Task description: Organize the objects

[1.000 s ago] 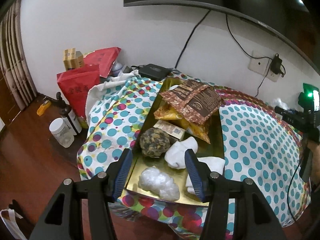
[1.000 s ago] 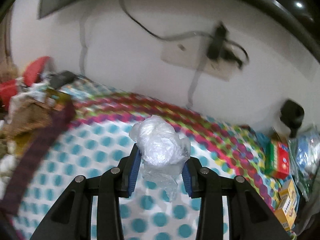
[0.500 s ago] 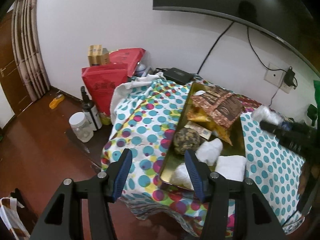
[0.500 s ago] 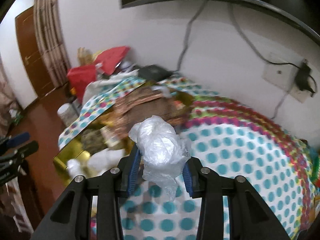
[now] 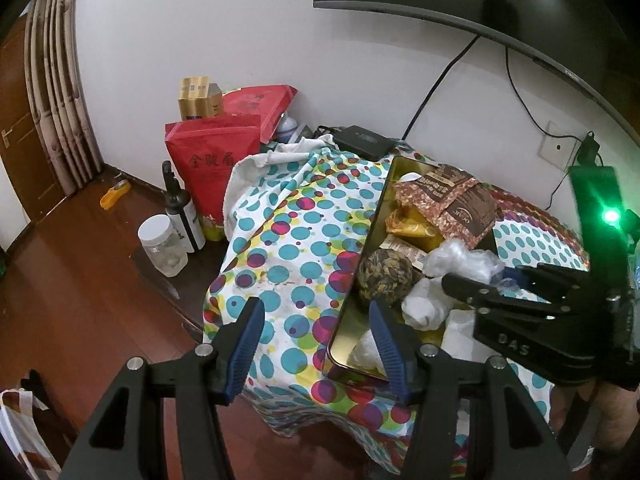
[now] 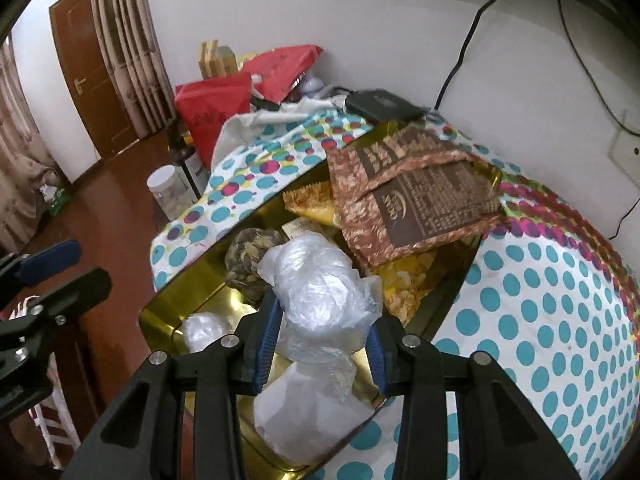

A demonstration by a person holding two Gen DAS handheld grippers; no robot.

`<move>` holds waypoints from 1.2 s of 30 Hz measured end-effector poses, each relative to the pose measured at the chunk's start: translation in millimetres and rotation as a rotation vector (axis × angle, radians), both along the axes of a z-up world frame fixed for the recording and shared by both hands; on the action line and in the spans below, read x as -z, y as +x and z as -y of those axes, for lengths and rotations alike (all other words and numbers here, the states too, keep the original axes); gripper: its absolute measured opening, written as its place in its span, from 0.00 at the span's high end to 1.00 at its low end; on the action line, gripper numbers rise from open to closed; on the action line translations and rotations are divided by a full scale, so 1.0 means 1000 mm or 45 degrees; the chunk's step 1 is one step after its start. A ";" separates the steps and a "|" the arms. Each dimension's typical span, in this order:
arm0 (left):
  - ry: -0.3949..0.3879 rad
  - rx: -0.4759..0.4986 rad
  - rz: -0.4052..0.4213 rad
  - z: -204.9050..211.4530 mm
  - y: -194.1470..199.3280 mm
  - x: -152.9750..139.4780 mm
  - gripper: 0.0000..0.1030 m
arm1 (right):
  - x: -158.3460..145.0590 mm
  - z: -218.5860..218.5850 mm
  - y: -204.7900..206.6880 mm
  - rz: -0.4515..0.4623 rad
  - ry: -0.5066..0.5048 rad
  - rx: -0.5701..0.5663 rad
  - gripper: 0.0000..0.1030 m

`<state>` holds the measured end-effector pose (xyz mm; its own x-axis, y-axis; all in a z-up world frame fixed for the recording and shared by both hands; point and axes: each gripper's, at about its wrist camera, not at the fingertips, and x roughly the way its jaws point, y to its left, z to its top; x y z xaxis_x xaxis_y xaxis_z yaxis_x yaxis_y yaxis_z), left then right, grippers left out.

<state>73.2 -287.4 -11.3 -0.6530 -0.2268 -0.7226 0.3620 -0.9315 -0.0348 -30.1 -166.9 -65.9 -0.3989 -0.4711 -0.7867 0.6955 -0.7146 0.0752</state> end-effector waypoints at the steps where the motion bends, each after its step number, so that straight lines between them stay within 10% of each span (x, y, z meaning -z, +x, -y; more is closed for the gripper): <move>1: 0.001 0.000 0.001 0.000 0.000 0.000 0.46 | 0.003 0.001 -0.002 0.014 0.004 0.010 0.64; 9: 0.023 -0.011 0.009 0.003 0.000 0.001 0.46 | 0.012 0.000 -0.006 0.054 0.018 0.033 0.59; 22: 0.052 -0.019 -0.002 -0.002 -0.001 -0.009 0.45 | -0.025 -0.022 0.014 -0.064 0.007 0.092 0.06; 36: -0.026 0.117 -0.009 -0.066 -0.026 -0.025 0.33 | -0.049 -0.128 0.049 -0.126 0.056 0.233 0.00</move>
